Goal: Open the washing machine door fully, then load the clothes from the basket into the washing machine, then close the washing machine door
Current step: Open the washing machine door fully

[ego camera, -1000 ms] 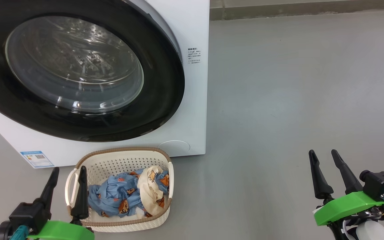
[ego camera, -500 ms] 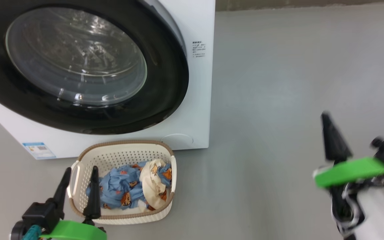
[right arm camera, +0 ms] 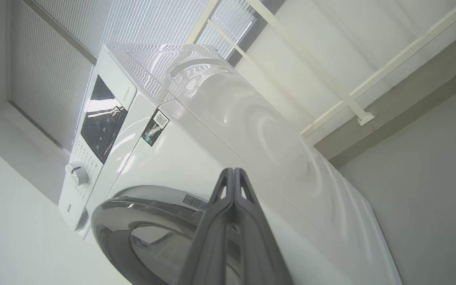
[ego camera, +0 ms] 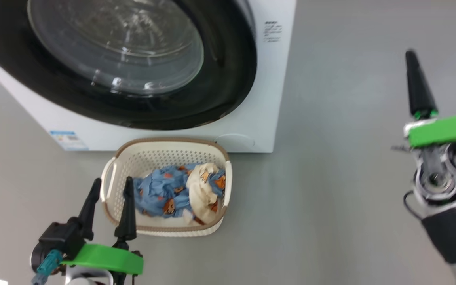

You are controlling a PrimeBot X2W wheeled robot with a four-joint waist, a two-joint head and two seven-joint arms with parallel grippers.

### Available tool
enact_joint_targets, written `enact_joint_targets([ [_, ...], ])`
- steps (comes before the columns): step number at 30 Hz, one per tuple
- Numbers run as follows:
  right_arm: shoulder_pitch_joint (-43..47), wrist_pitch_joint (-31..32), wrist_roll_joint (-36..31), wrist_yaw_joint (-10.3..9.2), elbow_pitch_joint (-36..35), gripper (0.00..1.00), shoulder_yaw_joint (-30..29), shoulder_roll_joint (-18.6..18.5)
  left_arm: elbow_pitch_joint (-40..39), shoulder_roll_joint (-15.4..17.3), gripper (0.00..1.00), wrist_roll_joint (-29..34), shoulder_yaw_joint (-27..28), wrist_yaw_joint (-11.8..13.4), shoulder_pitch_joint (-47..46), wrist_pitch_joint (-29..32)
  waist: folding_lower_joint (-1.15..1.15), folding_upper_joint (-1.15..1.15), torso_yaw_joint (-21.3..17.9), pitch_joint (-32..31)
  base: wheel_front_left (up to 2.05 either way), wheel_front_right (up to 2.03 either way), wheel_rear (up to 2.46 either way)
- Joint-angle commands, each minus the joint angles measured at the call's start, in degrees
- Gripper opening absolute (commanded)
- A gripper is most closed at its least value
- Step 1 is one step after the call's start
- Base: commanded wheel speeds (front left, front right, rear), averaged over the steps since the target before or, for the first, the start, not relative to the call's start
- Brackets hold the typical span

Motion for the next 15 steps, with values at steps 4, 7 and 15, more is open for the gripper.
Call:
enact_joint_targets([
  [4, -6.64, 3.32, 13.89, 0.32, -2.89, 0.00, 1.14, -3.32, -2.02, 0.03, 1.00, -0.63, 0.49, 0.03, -3.55, -0.52, 0.00, 0.00, 5.22, 5.41, 0.00, 0.00, 0.00],
  [7, -10.00, 8.61, 20.53, 0.32, -3.06, 0.00, 0.32, -5.92, -1.99, -0.32, 1.00, -1.21, -0.71, 0.03, -4.84, -0.52, 0.00, 0.00, 7.57, 7.82, 0.00, 0.00, 0.00],
  [15, -16.80, 21.75, 23.99, 0.32, 0.57, 0.00, 2.92, -8.59, -1.67, -0.57, 1.00, -2.87, -2.78, 0.02, -6.57, -0.52, 0.00, 0.00, 10.24, 11.26, 0.00, 0.00, 0.00],
])
